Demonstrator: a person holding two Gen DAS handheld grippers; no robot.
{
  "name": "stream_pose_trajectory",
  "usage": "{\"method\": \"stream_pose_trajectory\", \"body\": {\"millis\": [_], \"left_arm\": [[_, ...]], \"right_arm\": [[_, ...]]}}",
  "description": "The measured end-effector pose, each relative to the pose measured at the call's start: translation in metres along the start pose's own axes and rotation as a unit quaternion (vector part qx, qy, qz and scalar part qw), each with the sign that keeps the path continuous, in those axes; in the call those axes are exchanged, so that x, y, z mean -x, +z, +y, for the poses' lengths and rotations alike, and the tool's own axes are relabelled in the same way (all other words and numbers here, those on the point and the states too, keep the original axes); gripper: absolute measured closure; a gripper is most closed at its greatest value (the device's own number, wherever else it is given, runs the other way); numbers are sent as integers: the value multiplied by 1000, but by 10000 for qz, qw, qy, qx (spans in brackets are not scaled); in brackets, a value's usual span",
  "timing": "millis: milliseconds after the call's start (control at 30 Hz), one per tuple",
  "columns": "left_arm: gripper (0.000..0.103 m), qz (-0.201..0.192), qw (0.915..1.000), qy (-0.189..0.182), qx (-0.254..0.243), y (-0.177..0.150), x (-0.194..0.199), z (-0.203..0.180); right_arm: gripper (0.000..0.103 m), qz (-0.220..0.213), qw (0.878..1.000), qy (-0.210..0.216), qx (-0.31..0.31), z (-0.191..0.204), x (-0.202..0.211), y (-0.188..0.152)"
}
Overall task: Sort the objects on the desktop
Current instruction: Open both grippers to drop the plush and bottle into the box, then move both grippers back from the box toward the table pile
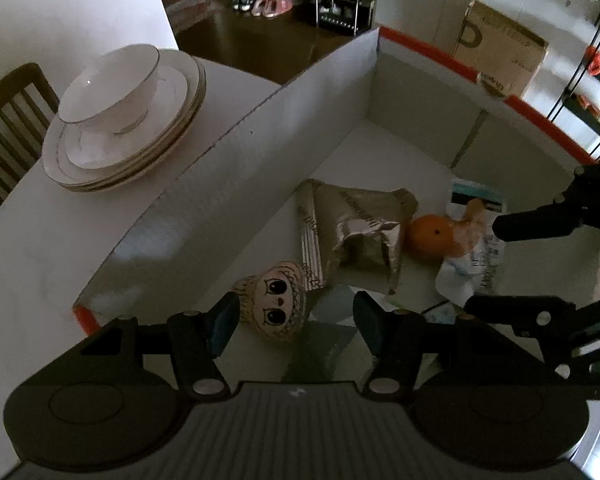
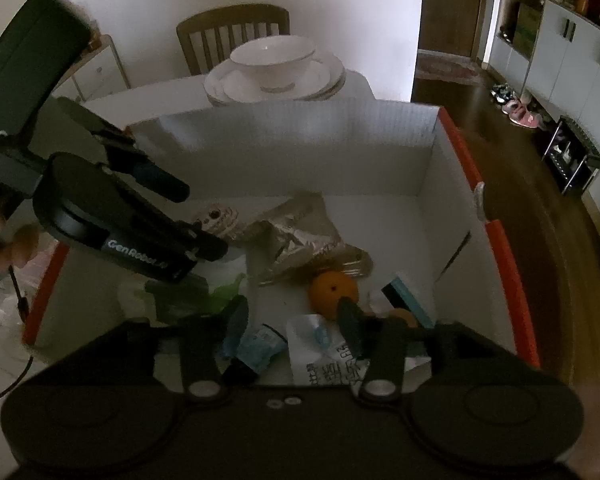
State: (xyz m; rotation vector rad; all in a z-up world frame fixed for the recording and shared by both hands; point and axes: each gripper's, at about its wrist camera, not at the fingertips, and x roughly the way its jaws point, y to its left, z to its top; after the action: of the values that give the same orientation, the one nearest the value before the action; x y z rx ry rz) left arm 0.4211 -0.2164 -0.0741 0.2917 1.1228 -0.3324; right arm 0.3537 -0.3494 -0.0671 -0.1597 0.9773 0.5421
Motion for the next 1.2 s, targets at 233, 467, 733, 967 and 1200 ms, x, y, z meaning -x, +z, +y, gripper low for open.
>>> {"method": "stream_pose_trajectory", "body": {"millis": [233, 467, 733, 967, 1200], "left_arm": [[42, -339, 9993, -129, -28, -13, 27, -5], [42, -748, 9970, -186, -48, -32, 57, -8], [42, -1104, 9934, -305, 32, -52, 86, -5], [42, -1327, 9904, -388, 27, -71, 110, -3], [29, -1475, 9882, -419, 76, -94, 131, 6]], "right_arm": [[42, -151, 9999, -20, -79, 2, 17, -2], [34, -343, 9991, -109, -230, 7, 34, -3], [21, -550, 9981, -154, -245, 22, 53, -5], [10, -780, 9962, -149, -348, 36, 69, -9], [6, -1010, 9941, -180, -345, 55, 86, -15]]}}
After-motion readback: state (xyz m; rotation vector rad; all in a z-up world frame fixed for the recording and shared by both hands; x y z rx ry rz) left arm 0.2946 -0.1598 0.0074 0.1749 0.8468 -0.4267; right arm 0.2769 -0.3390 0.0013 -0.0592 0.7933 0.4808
